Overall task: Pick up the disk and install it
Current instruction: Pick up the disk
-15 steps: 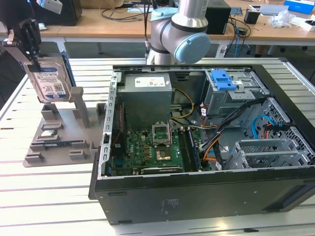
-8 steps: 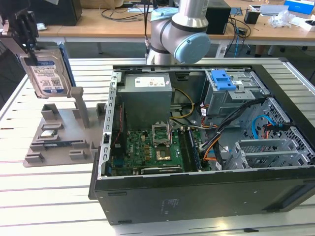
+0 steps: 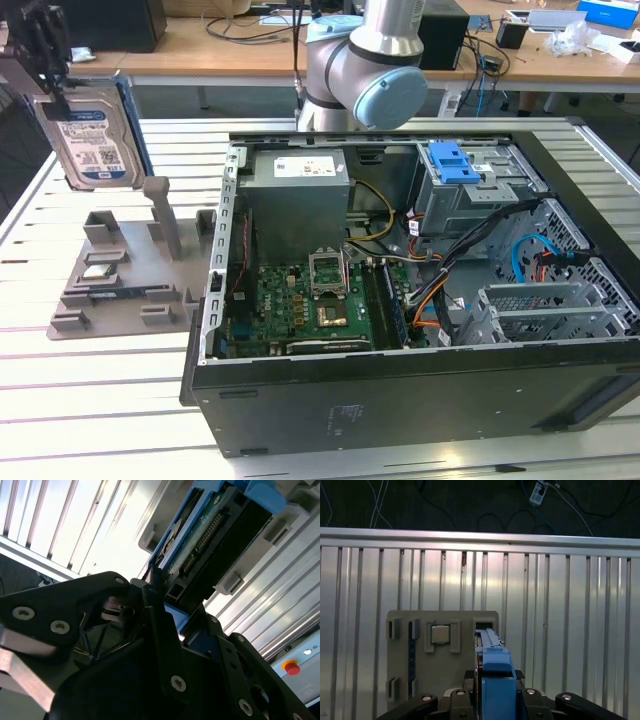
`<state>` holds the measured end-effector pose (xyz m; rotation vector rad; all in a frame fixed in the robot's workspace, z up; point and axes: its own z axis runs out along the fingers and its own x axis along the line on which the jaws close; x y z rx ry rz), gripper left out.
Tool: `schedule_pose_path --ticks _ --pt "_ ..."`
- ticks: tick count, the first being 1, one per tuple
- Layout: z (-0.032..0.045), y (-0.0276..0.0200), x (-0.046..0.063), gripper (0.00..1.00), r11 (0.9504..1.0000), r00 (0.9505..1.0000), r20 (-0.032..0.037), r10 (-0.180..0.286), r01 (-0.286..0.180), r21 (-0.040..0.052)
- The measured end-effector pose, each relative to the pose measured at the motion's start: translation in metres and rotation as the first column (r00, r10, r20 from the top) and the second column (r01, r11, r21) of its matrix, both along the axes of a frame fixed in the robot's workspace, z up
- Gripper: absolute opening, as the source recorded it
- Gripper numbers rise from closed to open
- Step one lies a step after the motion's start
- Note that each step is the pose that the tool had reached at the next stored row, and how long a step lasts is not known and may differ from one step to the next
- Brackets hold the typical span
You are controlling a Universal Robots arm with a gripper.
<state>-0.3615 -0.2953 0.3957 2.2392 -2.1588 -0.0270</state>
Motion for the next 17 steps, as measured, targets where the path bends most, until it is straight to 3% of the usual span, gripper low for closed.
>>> schedule_pose_path --ticks 5,17 --pt "0.0120 0.0000 0.000 0.37 1.0000 1.0000 0.0000 0.000 0.000 0.0000" --pt "0.0291 0.0000 0.000 0.37 1.0000 1.0000 0.0001 0.000 0.000 0.0000"
